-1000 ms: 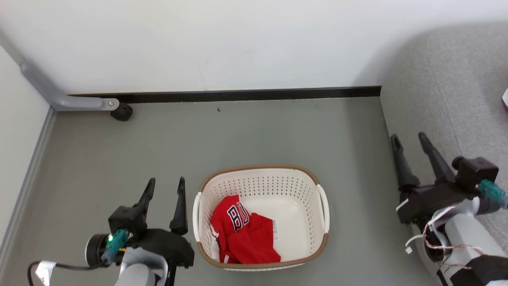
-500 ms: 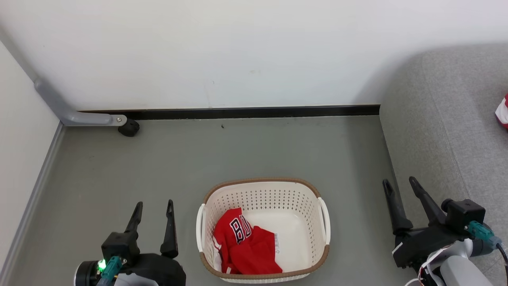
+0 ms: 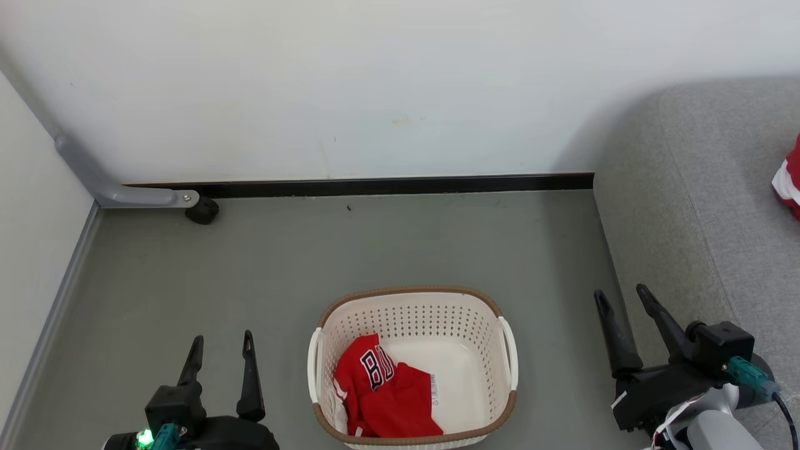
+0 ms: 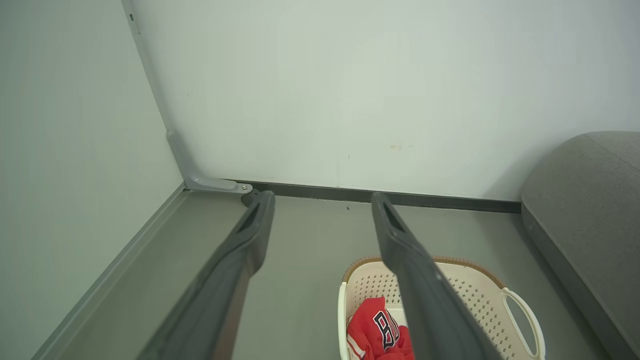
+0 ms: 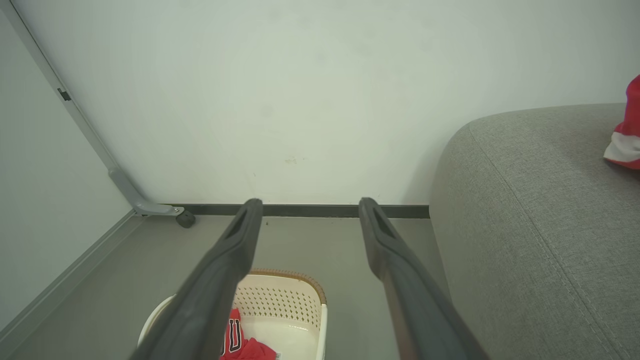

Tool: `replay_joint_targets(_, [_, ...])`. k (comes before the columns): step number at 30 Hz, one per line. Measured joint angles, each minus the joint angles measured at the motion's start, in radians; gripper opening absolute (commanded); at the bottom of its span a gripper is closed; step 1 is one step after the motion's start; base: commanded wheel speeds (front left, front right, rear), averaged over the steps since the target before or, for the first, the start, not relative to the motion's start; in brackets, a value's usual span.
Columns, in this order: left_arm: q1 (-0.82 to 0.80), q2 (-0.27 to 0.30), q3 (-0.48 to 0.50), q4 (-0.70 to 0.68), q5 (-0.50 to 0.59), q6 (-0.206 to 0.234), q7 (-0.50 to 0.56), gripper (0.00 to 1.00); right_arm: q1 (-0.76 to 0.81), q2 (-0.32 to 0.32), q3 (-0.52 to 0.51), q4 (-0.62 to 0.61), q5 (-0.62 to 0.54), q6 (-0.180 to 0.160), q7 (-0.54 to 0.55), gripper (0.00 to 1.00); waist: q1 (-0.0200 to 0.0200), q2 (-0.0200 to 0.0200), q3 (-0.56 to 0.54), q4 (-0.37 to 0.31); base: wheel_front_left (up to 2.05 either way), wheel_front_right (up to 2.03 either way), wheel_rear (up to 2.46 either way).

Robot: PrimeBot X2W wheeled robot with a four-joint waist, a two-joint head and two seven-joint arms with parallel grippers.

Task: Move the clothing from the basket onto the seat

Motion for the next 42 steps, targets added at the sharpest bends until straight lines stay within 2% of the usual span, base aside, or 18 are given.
replay_joint_targets(14, [0.019,-0.01,0.002,-0.03,0.036,-0.001,0.0,1.0,0.003,0.007,-0.005,-0.032,-0.01,-0.001,0.0,1.0,0.0002,0.0002,0.015,-0.005,0.0,0.0,0.0])
replay_joint_targets(22, [0.019,-0.021,-0.019,-0.033,0.039,-0.025,0.0,1.0,0.002,0.007,-0.014,-0.062,-0.013,-0.001,0.0,1.0,0.0002,0.0002,0.04,-0.002,0.0,0.0,0.0])
replay_joint_targets(32, [0.008,-0.036,-0.067,-0.026,0.039,-0.054,0.0,1.0,-0.03,0.003,-0.024,-0.112,-0.036,-0.001,0.0,1.0,0.0002,0.0002,0.125,-0.007,0.0,0.0,0.0])
replay_joint_targets(42, [-0.09,-0.043,-0.112,0.01,0.037,-0.08,0.0,1.0,-0.112,-0.008,-0.023,-0.158,-0.062,-0.001,0.0,1.0,0.0003,0.0003,0.232,-0.024,0.0,0.0,0.0])
